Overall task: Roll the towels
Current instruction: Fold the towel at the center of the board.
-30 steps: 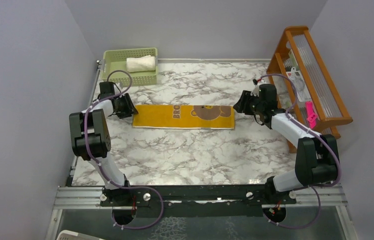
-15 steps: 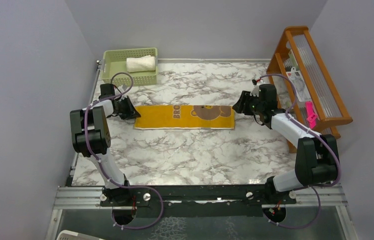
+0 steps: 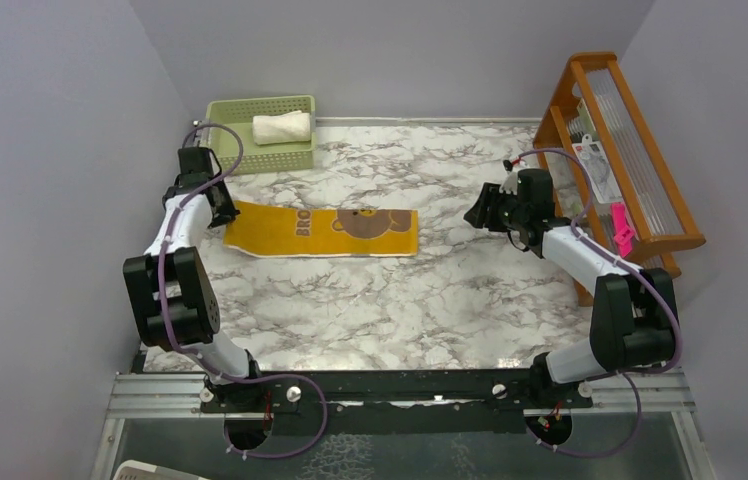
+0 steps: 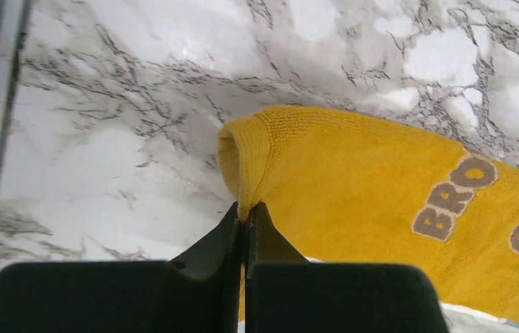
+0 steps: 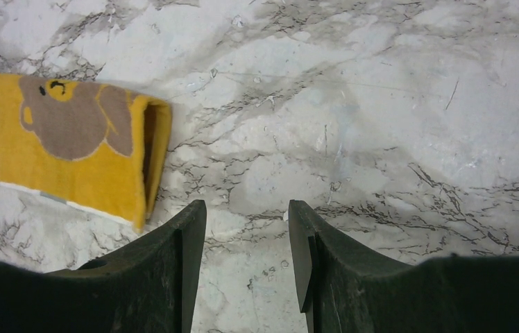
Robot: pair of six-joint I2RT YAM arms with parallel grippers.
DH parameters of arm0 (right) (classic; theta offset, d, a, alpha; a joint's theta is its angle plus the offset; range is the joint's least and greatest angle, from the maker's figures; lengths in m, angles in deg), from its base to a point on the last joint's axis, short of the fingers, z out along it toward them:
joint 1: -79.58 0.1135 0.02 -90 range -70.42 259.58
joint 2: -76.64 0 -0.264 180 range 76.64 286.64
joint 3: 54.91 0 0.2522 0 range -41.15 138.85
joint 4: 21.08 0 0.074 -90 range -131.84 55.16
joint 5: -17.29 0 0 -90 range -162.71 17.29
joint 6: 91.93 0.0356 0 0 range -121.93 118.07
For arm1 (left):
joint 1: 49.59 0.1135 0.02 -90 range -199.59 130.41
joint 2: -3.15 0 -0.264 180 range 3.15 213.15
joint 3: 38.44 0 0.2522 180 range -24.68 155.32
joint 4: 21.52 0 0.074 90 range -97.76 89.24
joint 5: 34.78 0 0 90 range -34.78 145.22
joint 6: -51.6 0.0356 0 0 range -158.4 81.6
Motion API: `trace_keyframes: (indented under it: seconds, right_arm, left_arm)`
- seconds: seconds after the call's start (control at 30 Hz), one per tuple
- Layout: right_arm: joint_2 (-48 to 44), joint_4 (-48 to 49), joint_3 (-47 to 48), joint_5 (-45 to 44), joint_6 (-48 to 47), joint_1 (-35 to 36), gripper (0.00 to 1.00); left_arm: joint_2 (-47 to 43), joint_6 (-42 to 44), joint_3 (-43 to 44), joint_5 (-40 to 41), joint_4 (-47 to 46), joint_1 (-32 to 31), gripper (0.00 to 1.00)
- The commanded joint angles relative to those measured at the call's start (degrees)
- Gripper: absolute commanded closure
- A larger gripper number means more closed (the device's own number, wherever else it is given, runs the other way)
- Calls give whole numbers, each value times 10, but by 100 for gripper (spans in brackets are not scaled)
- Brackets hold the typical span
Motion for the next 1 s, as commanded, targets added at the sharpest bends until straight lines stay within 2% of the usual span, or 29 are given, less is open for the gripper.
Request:
trace_keyframes:
  seconds: [0.0, 0.17, 0.37, 0.57, 0.73, 0.97]
  right_arm:
    - [9, -14, 22, -1, 1, -2, 52]
    - [8, -16, 24, 3, 3, -2, 52]
    - [6, -20, 24, 12, 4, -2, 52]
    - [-2, -22, 19, 12, 3, -1, 52]
    - [-4, -23, 15, 19, 2, -2, 52]
    - [1, -25, 12, 29, 0, -1, 52]
  left_arm:
    - [-9, 10, 22, 128, 55, -41, 100]
    - [12, -37, 94, 140, 128, -146, 100]
    - [113, -117, 228, 57, 219, -254, 100]
    - [179, -168, 312, 24, 221, -367, 100]
    - [233, -183, 361, 6, 218, -412, 100]
    - [265, -192, 390, -29, 215, -432, 100]
